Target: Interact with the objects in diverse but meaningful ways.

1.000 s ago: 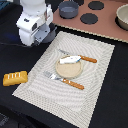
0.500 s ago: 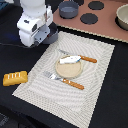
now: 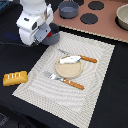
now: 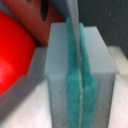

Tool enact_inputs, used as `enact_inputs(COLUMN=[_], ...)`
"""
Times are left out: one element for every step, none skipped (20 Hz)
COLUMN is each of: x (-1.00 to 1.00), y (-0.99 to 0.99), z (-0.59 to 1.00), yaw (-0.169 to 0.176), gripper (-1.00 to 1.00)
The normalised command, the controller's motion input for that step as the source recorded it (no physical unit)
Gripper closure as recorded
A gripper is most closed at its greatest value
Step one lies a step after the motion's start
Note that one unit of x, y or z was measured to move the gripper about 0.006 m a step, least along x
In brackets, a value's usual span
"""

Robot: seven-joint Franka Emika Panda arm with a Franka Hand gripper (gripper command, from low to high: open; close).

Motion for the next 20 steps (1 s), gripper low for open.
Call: enact_inputs(x=[0.09, 0.19, 0.34, 0.43, 0.51, 0.7, 0.78, 0.83, 0.89, 0.93, 1.0, 1.0, 1.0, 1.0, 1.0, 1.0, 1.0, 1.0, 1.0, 1.0], y=[0.26, 0.26, 0.29, 0.3, 0.3, 0.34, 0.35, 0.33, 0.29, 0.26, 0.25, 0.23, 0.21, 0.2, 0.19, 0.19, 0.18, 0.18, 0.17, 0.17], z=[0.99, 0.9, 0.78, 0.7, 0.64, 0.57, 0.56, 0.53, 0.52, 0.48, 0.48, 0.46, 0.45, 0.42, 0.4, 0.38, 0.34, 0.33, 0.33, 0.32], yaw=[0.0, 0.0, 0.0, 0.0, 0.0, 0.0, 0.0, 0.0, 0.0, 0.0, -0.001, -0.007, -0.011, -0.011, -0.013, -0.013, -0.016, -0.016, -0.016, -0.016], gripper=[1.0, 1.0, 1.0, 1.0, 1.0, 1.0, 1.0, 1.0, 1.0, 1.0, 1.0, 1.0, 1.0, 1.0, 1.0, 1.0, 1.0, 1.0, 1.0, 1.0])
